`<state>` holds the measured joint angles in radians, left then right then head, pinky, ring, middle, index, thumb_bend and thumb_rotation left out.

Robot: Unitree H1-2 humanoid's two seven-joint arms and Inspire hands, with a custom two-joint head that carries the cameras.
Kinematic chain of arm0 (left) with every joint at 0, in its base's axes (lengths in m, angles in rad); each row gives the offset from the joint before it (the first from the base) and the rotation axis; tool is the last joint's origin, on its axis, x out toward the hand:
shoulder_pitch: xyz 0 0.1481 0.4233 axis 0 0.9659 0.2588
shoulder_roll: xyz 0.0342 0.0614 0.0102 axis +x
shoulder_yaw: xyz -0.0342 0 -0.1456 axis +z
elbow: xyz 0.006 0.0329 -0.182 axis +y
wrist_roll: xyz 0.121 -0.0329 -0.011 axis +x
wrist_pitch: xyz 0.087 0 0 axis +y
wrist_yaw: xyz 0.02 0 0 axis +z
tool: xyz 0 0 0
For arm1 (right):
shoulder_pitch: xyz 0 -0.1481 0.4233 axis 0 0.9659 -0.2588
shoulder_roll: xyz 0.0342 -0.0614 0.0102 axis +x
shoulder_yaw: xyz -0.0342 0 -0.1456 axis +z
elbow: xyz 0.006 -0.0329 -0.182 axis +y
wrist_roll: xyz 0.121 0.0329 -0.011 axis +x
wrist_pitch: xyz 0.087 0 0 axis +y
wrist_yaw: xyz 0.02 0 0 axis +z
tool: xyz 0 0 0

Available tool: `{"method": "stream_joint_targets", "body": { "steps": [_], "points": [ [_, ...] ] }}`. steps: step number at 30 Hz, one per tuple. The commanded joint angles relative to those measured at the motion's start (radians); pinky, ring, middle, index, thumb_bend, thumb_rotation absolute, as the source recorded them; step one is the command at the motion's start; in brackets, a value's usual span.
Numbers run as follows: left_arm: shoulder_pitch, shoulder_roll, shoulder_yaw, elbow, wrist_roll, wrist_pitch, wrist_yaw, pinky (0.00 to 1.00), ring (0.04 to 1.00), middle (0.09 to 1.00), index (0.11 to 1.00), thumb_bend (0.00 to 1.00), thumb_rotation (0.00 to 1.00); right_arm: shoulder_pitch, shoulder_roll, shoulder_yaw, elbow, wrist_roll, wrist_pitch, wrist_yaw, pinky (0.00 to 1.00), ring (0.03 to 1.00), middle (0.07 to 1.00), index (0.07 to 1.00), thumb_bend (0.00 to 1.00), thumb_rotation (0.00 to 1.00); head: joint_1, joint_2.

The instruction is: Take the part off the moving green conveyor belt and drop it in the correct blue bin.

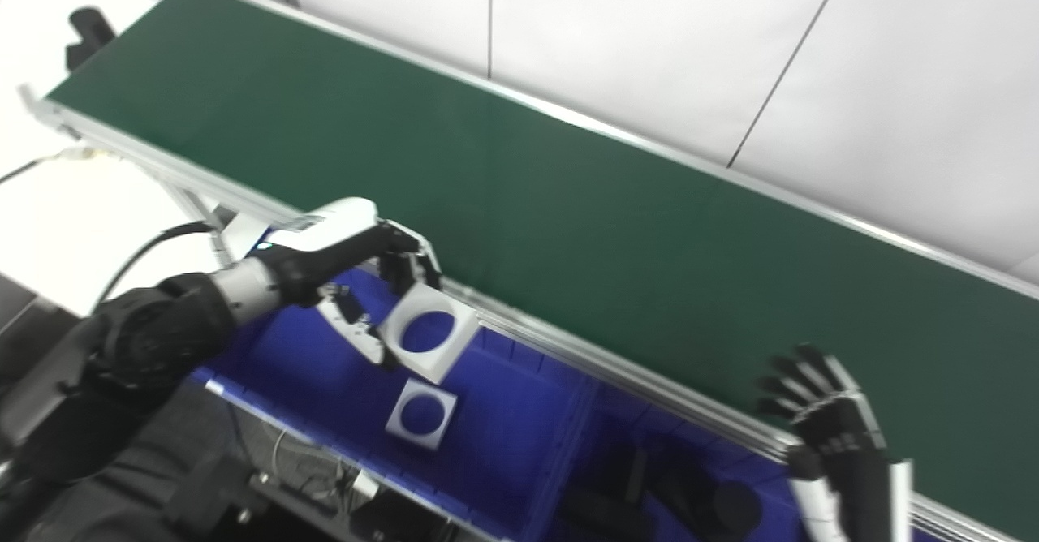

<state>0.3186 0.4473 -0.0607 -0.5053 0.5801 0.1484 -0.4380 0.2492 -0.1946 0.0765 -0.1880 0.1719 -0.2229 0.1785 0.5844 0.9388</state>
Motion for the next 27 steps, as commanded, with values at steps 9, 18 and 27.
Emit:
{"method": "stream_joint_targets", "body": {
  "steps": [9, 18, 27],
  "points": [
    [0.033, -0.040, -0.032, 0.096, 0.096, -0.038, 0.121, 0.69, 0.575, 0.520, 0.470, 0.52, 0.00, -0.013, -0.011, -0.022, -0.024, 0.028, 0.000, 0.024, 0.56, 0.665, 0.732, 0.801, 0.78, 0.67, -0.031, -0.010],
    [0.060, -0.035, -0.089, 0.210, 0.202, -0.082, 0.218, 0.66, 0.583, 0.524, 0.468, 0.52, 0.00, -0.002, -0.006, -0.020, -0.026, 0.027, -0.009, 0.023, 0.55, 0.658, 0.727, 0.797, 0.75, 0.66, -0.059, -0.020],
    [0.061, -0.037, -0.120, 0.267, 0.238, -0.071, 0.254, 0.65, 0.566, 0.513, 0.474, 0.52, 0.00, 0.008, 0.005, -0.016, -0.034, 0.010, -0.008, 0.018, 0.55, 0.655, 0.723, 0.796, 0.77, 0.67, -0.083, -0.033]
  ]
}}
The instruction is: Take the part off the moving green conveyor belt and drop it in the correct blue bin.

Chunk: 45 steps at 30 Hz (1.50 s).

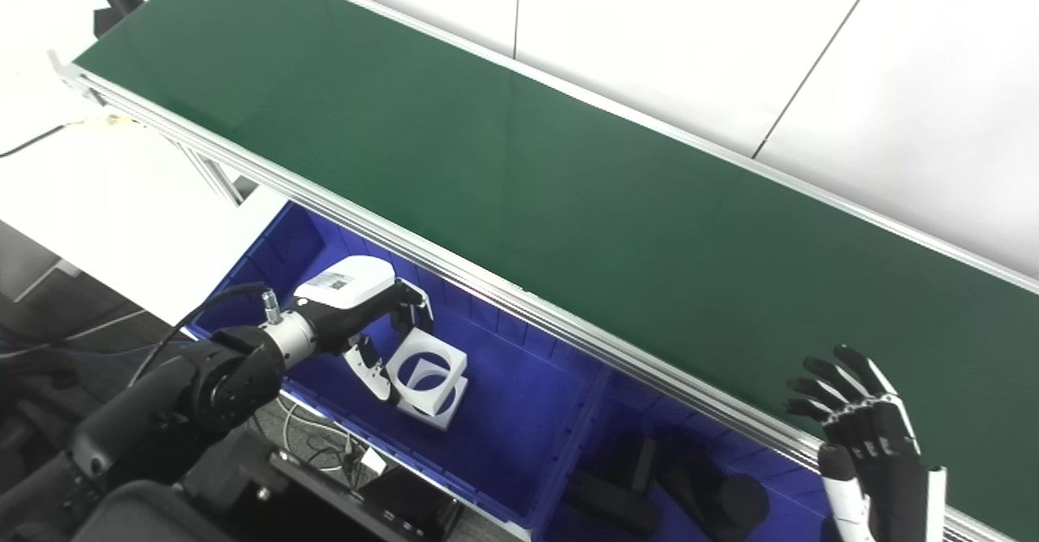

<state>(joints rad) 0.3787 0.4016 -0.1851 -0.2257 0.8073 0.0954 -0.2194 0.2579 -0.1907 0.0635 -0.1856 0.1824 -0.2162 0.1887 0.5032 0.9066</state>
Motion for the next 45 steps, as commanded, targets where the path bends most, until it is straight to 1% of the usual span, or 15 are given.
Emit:
{"method": "stream_joint_targets", "body": {
  "steps": [1, 5, 10, 13, 18, 21, 23, 24, 26, 27, 30, 34, 42, 43, 45],
  "points": [
    [0.000, 0.009, 0.003, -0.002, 0.010, -0.021, 0.043, 0.66, 0.569, 0.516, 0.472, 0.52, 0.00, 0.001, 0.003, -0.003, -0.037, -0.003, -0.015, 0.008, 0.55, 0.654, 0.722, 0.796, 0.77, 0.67, -0.008, -0.003],
    [-0.005, 0.011, 0.001, 0.031, 0.007, -0.031, 0.067, 0.70, 0.597, 0.524, 0.466, 0.52, 0.00, 0.005, 0.005, 0.001, -0.040, -0.015, -0.017, 0.008, 0.55, 0.653, 0.724, 0.797, 0.78, 0.68, -0.023, -0.010],
    [-0.013, 0.016, -0.002, 0.058, 0.003, -0.044, 0.090, 0.65, 0.561, 0.511, 0.476, 0.52, 0.00, 0.009, 0.011, 0.006, -0.042, -0.020, -0.022, 0.010, 0.55, 0.657, 0.732, 0.802, 0.77, 0.68, -0.033, -0.019],
    [-0.016, 0.019, -0.003, 0.067, 0.002, -0.055, 0.098, 0.66, 0.569, 0.512, 0.477, 0.52, 0.00, 0.012, 0.014, 0.008, -0.042, -0.017, -0.024, 0.011, 0.55, 0.660, 0.734, 0.803, 0.76, 0.67, -0.035, -0.025],
    [-0.017, 0.025, 0.002, 0.055, 0.010, -0.059, 0.098, 0.61, 0.560, 0.507, 0.479, 0.52, 0.00, 0.015, 0.019, 0.011, -0.039, -0.025, -0.031, 0.010, 0.55, 0.657, 0.731, 0.806, 0.77, 0.67, -0.040, -0.032],
    [-0.013, 0.027, 0.007, 0.037, 0.006, -0.041, 0.077, 0.60, 0.579, 0.470, 0.515, 0.52, 0.00, 0.018, 0.022, 0.012, -0.040, -0.026, -0.030, 0.009, 0.55, 0.659, 0.732, 0.807, 0.78, 0.67, -0.044, -0.035],
    [-0.011, 0.031, 0.010, 0.021, -0.003, -0.022, 0.047, 0.73, 0.748, 0.749, 0.778, 0.71, 0.42, 0.019, 0.025, 0.013, -0.039, -0.032, -0.035, 0.007, 0.55, 0.658, 0.729, 0.805, 0.77, 0.68, -0.047, -0.036],
    [-0.009, 0.033, 0.011, 0.012, -0.003, -0.011, 0.031, 0.74, 0.761, 0.766, 0.794, 0.72, 0.45, 0.019, 0.025, 0.013, -0.038, -0.034, -0.037, 0.007, 0.55, 0.658, 0.729, 0.805, 0.77, 0.68, -0.047, -0.036],
    [-0.006, 0.035, 0.013, -0.002, -0.003, -0.001, 0.010, 0.77, 0.817, 0.835, 0.862, 0.76, 0.56, 0.020, 0.026, 0.013, -0.036, -0.036, -0.040, 0.008, 0.55, 0.659, 0.729, 0.807, 0.77, 0.68, -0.050, -0.041],
    [-0.005, 0.036, 0.015, -0.008, -0.004, 0.001, 0.004, 0.80, 0.860, 0.891, 0.931, 0.80, 0.61, 0.021, 0.027, 0.013, -0.036, -0.036, -0.040, 0.008, 0.55, 0.660, 0.730, 0.808, 0.77, 0.68, -0.050, -0.041],
    [-0.002, 0.038, 0.017, -0.015, -0.008, 0.010, -0.012, 0.82, 0.898, 0.952, 0.991, 0.82, 0.67, 0.023, 0.030, 0.013, -0.034, -0.035, -0.043, 0.009, 0.55, 0.659, 0.731, 0.807, 0.78, 0.68, -0.054, -0.045],
    [0.000, 0.039, 0.023, -0.017, -0.019, 0.017, -0.023, 0.83, 0.929, 0.993, 1.000, 0.86, 0.76, 0.026, 0.033, 0.013, -0.037, -0.042, -0.042, 0.007, 0.55, 0.658, 0.731, 0.805, 0.78, 0.68, -0.055, -0.047],
    [0.009, 0.045, 0.040, -0.019, -0.056, -0.005, -0.018, 0.83, 0.953, 1.000, 1.000, 0.95, 0.93, 0.027, 0.037, 0.014, -0.033, -0.050, -0.047, 0.008, 0.55, 0.657, 0.732, 0.804, 0.79, 0.69, -0.071, -0.057],
    [0.014, 0.042, 0.049, -0.023, -0.079, -0.013, -0.012, 0.85, 0.950, 1.000, 1.000, 0.97, 0.97, 0.028, 0.038, 0.014, -0.032, -0.051, -0.048, 0.008, 0.55, 0.657, 0.732, 0.802, 0.79, 0.68, -0.080, -0.060],
    [0.024, 0.034, 0.069, -0.038, -0.141, -0.029, -0.004, 0.86, 0.942, 0.994, 1.000, 0.98, 0.99, 0.029, 0.040, 0.014, -0.029, -0.052, -0.051, 0.007, 0.55, 0.656, 0.732, 0.801, 0.79, 0.68, -0.087, -0.063]
  ]
}}
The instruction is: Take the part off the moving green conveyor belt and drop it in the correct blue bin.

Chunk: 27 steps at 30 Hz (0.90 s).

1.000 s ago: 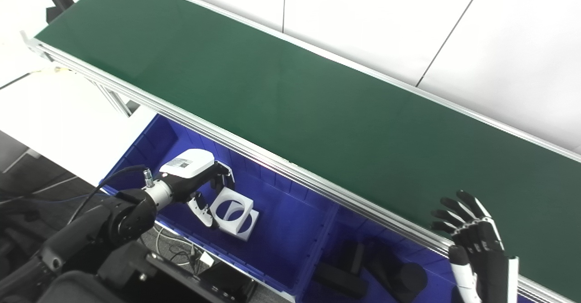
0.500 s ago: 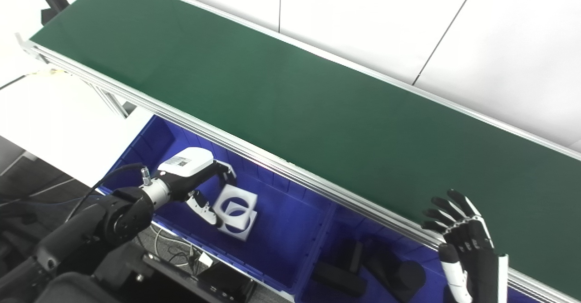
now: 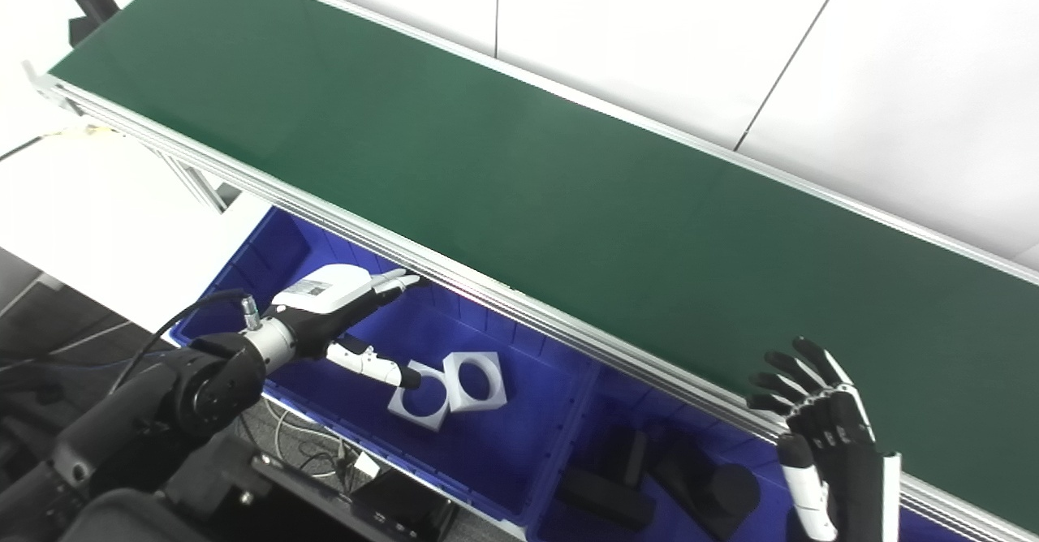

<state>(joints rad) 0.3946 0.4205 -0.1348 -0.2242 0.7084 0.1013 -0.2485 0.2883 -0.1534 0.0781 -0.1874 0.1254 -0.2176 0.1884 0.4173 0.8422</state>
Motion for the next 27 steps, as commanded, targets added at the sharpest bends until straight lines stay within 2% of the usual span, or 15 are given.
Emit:
{"method": "stream_joint_targets", "body": {
  "steps": [1, 4, 5, 9, 13, 21, 24, 27],
  "points": [
    [0.011, 0.013, 0.026, -0.044, -0.065, -0.043, 0.027, 0.87, 0.940, 0.987, 1.000, 0.98, 0.99, -0.002, 0.003, -0.001, -0.026, 0.005, -0.050, 0.008, 0.55, 0.656, 0.733, 0.801, 0.79, 0.68, -0.001, 0.001],
    [0.029, 0.005, 0.061, -0.101, -0.222, -0.102, 0.024, 0.92, 0.957, 0.970, 1.000, 0.96, 1.00, 0.001, 0.008, 0.001, -0.021, 0.002, -0.056, 0.008, 0.55, 0.656, 0.730, 0.801, 0.79, 0.68, -0.029, -0.006],
    [0.035, 0.003, 0.072, -0.134, -0.295, -0.111, 0.009, 0.90, 0.946, 0.945, 0.971, 0.97, 0.99, 0.002, 0.010, 0.003, -0.022, 0.000, -0.055, 0.007, 0.55, 0.657, 0.729, 0.800, 0.80, 0.68, -0.042, -0.009],
    [0.042, 0.020, 0.074, -0.250, -0.570, -0.110, -0.081, 0.85, 0.907, 0.921, 0.935, 0.94, 0.96, 0.006, 0.016, 0.010, -0.018, -0.014, -0.066, 0.008, 0.55, 0.656, 0.729, 0.799, 0.78, 0.67, -0.095, -0.022],
    [0.032, 0.007, 0.050, -0.335, -0.711, -0.093, -0.126, 0.81, 0.887, 0.914, 0.904, 0.96, 0.91, 0.010, 0.021, 0.019, -0.011, -0.031, -0.078, 0.006, 0.55, 0.654, 0.726, 0.797, 0.77, 0.68, -0.131, -0.036],
    [-0.010, -0.044, 0.013, -0.350, -0.816, -0.111, -0.136, 0.78, 0.813, 0.829, 0.843, 0.90, 0.87, 0.019, 0.032, 0.033, -0.001, -0.062, -0.099, -0.001, 0.55, 0.656, 0.733, 0.799, 0.76, 0.69, -0.198, -0.067],
    [-0.032, -0.093, -0.010, -0.319, -0.825, -0.132, -0.127, 0.76, 0.794, 0.808, 0.817, 0.88, 0.84, 0.021, 0.037, 0.037, 0.010, -0.075, -0.113, -0.003, 0.55, 0.655, 0.734, 0.799, 0.76, 0.69, -0.220, -0.074],
    [-0.053, -0.150, -0.037, -0.277, -0.829, -0.144, -0.124, 0.80, 0.825, 0.832, 0.844, 0.90, 0.79, 0.024, 0.045, 0.044, 0.018, -0.086, -0.123, -0.006, 0.55, 0.658, 0.737, 0.801, 0.74, 0.67, -0.269, -0.086]
  ]
}}
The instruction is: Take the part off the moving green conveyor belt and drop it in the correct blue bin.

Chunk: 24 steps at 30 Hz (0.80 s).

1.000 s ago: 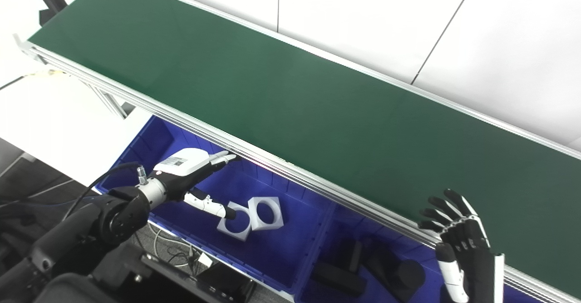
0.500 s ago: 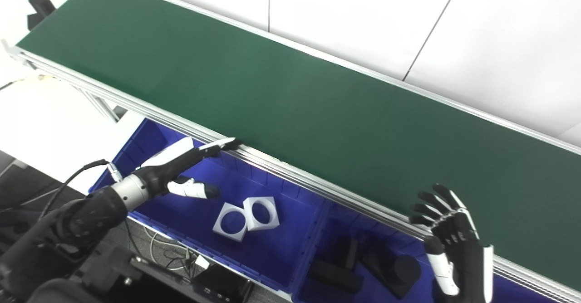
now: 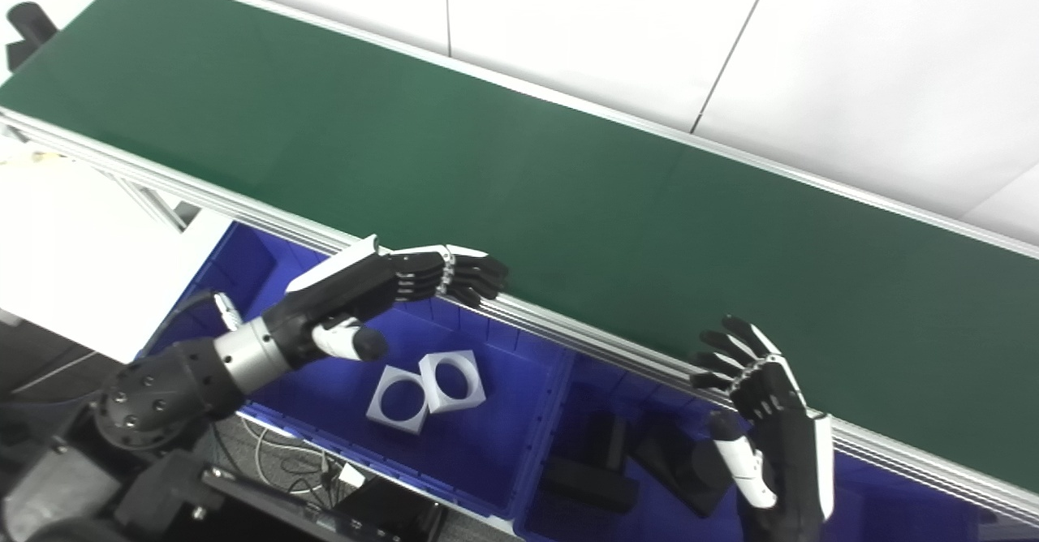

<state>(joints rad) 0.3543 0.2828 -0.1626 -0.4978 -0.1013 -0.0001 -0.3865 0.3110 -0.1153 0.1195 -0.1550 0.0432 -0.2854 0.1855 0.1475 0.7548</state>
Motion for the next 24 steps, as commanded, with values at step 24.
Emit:
{"method": "stream_joint_targets", "body": {
  "steps": [24],
  "points": [
    [-0.121, -0.200, 0.012, 0.525, -0.176, -0.269, 0.001, 0.77, 0.776, 0.774, 0.777, 0.90, 0.68, -0.003, 0.108, 0.083, 0.076, -0.115, -0.107, -0.062, 0.64, 0.724, 0.783, 0.826, 0.72, 0.61, -0.323, -0.061]
  ]
}}
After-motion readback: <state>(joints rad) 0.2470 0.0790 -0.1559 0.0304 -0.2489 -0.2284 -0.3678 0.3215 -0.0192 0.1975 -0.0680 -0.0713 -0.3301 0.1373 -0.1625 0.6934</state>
